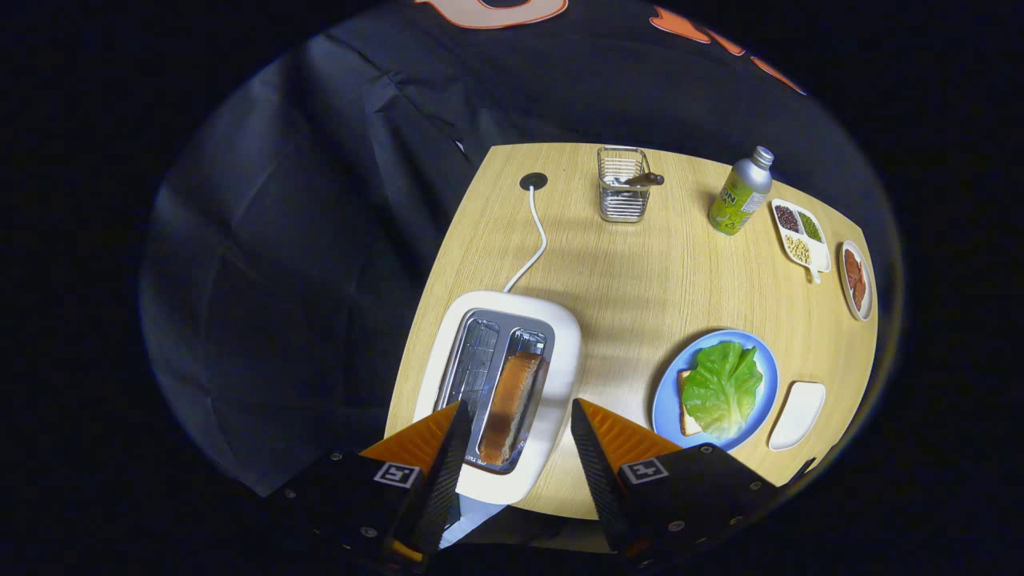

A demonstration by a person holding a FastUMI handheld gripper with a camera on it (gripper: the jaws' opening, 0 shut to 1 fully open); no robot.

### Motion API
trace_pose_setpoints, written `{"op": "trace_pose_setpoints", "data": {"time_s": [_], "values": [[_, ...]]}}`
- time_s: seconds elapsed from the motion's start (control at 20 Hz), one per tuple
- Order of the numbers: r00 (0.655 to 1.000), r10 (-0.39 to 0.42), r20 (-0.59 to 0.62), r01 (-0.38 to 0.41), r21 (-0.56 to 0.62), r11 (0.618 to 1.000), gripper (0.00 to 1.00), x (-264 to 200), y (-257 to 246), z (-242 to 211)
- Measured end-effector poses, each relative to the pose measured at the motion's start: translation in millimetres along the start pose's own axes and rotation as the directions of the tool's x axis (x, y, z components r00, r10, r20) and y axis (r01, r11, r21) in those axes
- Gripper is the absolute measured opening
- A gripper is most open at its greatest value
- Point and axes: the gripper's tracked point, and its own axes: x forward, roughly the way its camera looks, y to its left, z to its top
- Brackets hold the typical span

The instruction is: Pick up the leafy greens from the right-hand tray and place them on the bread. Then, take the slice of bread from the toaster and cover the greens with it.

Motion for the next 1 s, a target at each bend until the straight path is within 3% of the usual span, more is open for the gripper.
{"op": "trace_pose_setpoints", "data": {"time_s": [0.15,0.3,0.6,1.0], "values": [[0.999,-0.027,-0.028,0.028,0.039,0.999,0.65,12,-2,-1],[0.998,-0.024,-0.052,0.027,0.063,0.998,0.47,22,3,-1],[0.996,0.047,-0.08,-0.04,0.087,0.995,0.17,27,9,-12],[0.976,0.216,0.013,-0.215,0.15,0.965,0.13,-21,0,-2]]}}
